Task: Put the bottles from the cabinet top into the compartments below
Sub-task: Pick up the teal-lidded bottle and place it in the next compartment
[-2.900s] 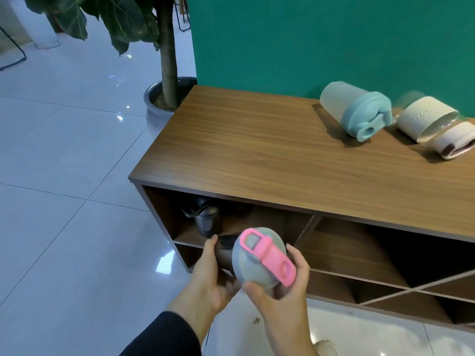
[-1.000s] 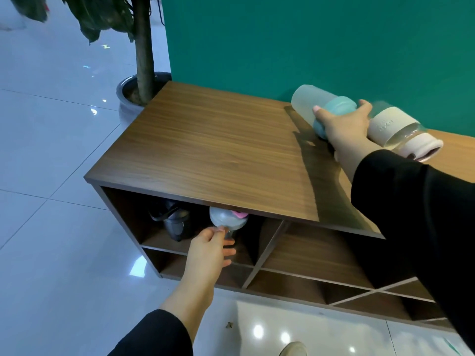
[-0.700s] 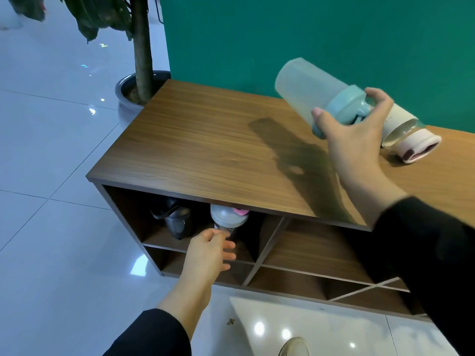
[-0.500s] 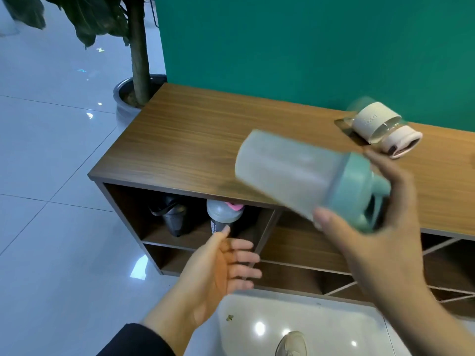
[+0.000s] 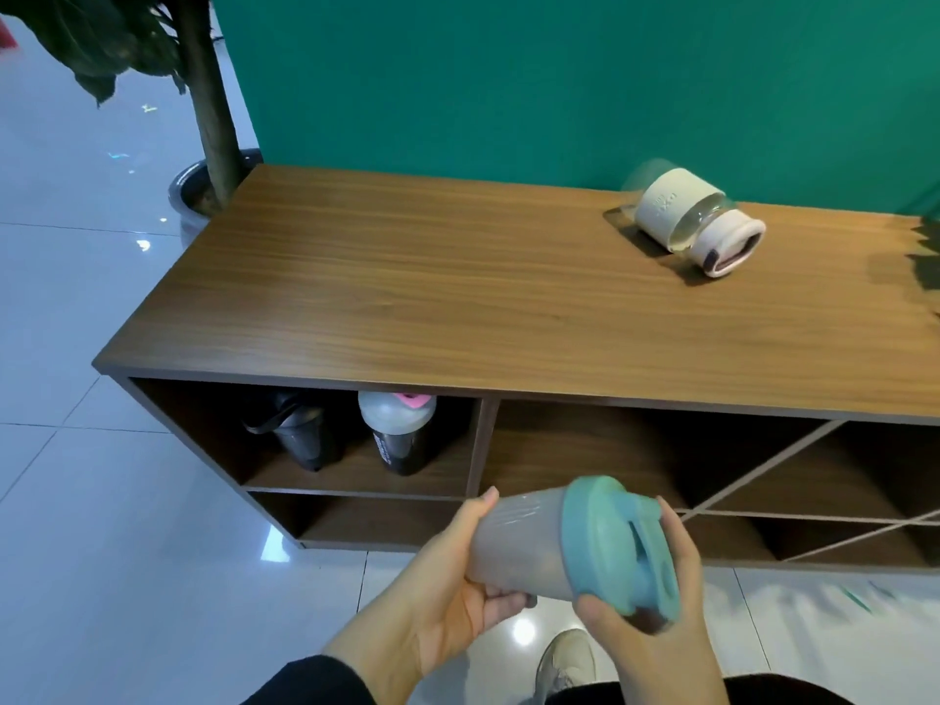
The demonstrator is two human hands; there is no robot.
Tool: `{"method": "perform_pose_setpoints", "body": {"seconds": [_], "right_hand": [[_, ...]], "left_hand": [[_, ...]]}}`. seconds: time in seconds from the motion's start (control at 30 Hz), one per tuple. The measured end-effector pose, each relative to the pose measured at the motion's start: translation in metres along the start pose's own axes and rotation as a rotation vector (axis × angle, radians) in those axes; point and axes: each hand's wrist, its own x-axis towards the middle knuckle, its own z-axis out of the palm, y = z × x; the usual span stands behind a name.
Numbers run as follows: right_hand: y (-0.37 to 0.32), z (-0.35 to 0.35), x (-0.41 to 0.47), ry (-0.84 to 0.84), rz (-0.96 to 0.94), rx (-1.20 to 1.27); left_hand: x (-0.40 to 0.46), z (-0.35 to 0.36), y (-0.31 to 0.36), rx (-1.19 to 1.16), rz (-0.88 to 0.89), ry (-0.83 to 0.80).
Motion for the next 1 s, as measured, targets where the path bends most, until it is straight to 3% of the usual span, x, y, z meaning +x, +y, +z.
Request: {"method": "perform_pose_setpoints", "body": {"seconds": [0.13, 0.3, 0.4, 0.8, 1.0], "right_hand": [[0.015, 0.008, 0.026, 0.028, -0.003, -0.035], [0.030, 0.013, 0.081, 0.029, -0.059, -0.255], [0.040, 0.021, 0.117, 0.019, -0.078, -0.399], [0.063, 0.041, 0.181, 0.051, 0.055, -0.534], [0.056, 0.032, 0.189, -0.061, 0.087, -0.670]], "left_hand": [[0.020, 0.002, 0.005, -0.003, -0.031, 0.041], [0.036, -0.006, 0.017, 0.347, 0.064, 0.243], [0.038, -0.013, 0.021, 0.433, 0.121, 0.272], [0.039, -0.031, 0.033, 0.412, 0.187, 0.349], [0.040, -0.032, 0.034, 0.413, 0.206, 0.329]]}}
